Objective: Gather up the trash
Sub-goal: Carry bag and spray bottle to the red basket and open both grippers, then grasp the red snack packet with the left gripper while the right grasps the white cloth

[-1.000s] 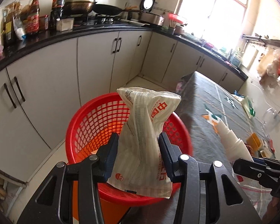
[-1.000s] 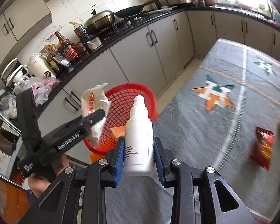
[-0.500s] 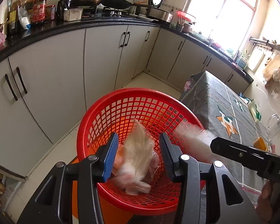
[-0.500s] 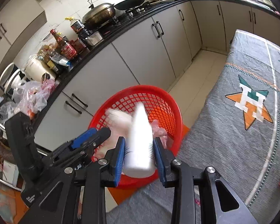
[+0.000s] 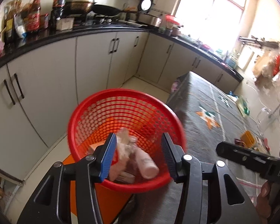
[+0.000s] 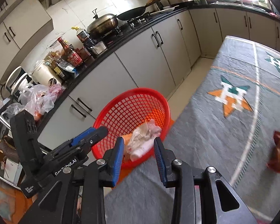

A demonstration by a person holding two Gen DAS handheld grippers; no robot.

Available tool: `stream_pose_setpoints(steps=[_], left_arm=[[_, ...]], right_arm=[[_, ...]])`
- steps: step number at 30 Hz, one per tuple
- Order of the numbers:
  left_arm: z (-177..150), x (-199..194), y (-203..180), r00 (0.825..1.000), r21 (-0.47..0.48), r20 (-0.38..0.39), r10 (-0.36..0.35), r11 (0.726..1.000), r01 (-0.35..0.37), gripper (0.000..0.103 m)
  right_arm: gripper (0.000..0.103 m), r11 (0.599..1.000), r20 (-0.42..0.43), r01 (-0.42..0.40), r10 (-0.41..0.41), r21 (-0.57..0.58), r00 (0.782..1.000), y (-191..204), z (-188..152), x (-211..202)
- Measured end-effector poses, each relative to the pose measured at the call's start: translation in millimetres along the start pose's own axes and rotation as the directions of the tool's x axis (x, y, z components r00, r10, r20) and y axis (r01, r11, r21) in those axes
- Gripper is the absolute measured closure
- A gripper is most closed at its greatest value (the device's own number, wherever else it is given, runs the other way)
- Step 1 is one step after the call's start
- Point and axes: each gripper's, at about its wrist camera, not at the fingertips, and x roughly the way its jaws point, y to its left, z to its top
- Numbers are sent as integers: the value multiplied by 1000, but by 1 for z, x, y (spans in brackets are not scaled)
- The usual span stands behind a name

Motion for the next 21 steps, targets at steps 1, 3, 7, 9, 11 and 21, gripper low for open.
stream_pose_setpoints(steps=[1,3,7,9,11,21], left_arm=[[-2,-3,-7,1000,10,0,-11,1000,11,54],[-6,-5,-21,1000,32,-5,-29,999,29,54],[-14,-5,-48,998,68,-22,-51,996,52,54],[-19,-4,-61,998,84,-34,-62,994,65,54],[-24,-2,-76,996,106,-49,-72,991,77,54],[-49,8,-145,987,225,-128,-97,966,124,53]], right_arm=[[67,1000,0,1,-1,4,1000,-2,-3,-3],[66,1000,4,2,-2,18,1000,-9,-13,-14],[66,999,21,8,-9,50,1000,-24,-28,-34],[66,997,34,5,-7,71,999,-34,-36,-47],[66,996,46,13,-17,85,999,-43,-44,-58],[66,977,94,49,-69,207,993,-106,-80,-108]])
